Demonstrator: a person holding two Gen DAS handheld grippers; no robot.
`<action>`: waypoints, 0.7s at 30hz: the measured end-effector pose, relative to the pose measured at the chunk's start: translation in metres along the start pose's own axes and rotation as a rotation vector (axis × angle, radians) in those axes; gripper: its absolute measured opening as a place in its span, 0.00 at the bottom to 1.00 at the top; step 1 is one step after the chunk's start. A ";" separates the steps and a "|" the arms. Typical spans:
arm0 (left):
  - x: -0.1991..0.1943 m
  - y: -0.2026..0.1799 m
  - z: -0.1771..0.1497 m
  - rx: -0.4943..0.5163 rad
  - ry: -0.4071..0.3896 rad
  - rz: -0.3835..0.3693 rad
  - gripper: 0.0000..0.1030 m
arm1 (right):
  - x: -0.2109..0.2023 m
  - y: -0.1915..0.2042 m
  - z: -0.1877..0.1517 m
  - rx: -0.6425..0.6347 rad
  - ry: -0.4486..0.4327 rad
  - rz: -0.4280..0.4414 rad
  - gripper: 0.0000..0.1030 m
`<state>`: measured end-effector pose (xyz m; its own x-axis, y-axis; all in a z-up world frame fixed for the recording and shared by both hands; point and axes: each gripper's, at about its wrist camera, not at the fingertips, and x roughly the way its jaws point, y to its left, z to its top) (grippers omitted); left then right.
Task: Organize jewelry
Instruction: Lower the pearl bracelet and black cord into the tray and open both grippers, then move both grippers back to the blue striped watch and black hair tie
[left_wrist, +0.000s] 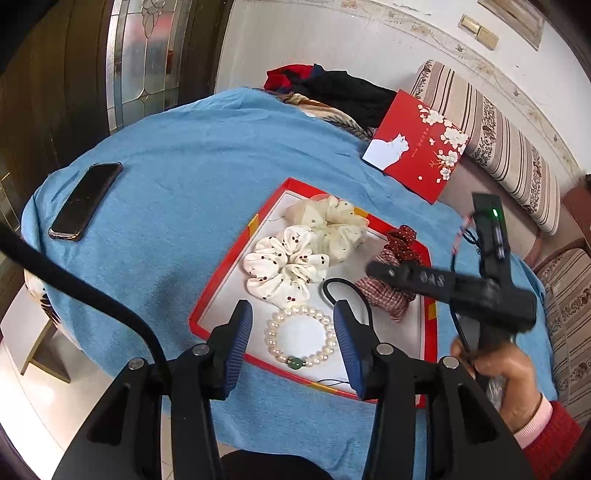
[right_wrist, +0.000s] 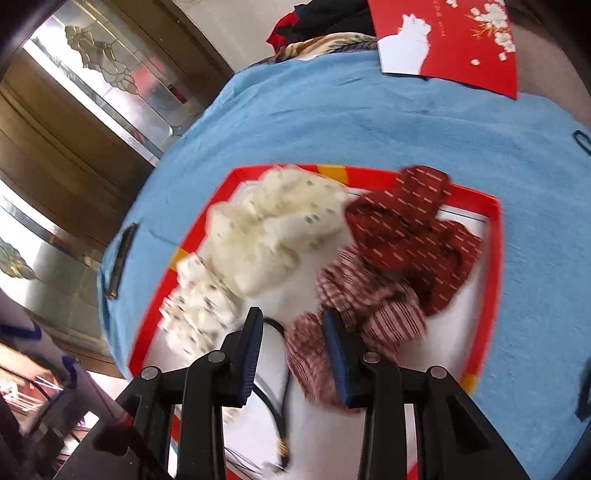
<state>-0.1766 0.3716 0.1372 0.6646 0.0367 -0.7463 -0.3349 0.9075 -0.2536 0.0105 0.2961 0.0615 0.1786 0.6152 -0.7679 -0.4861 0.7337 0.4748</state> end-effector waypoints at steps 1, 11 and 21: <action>0.000 -0.002 -0.001 -0.001 0.002 0.004 0.43 | 0.000 0.002 0.002 0.004 -0.002 0.016 0.36; -0.015 -0.027 -0.013 0.060 -0.019 0.066 0.50 | -0.084 0.003 -0.027 -0.037 -0.122 0.024 0.44; -0.028 -0.084 -0.043 0.154 0.010 0.032 0.52 | -0.187 -0.071 -0.115 -0.055 -0.214 -0.252 0.49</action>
<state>-0.1955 0.2768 0.1530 0.6486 0.0634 -0.7585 -0.2492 0.9593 -0.1330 -0.0869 0.0952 0.1216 0.4720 0.4675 -0.7474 -0.4485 0.8572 0.2529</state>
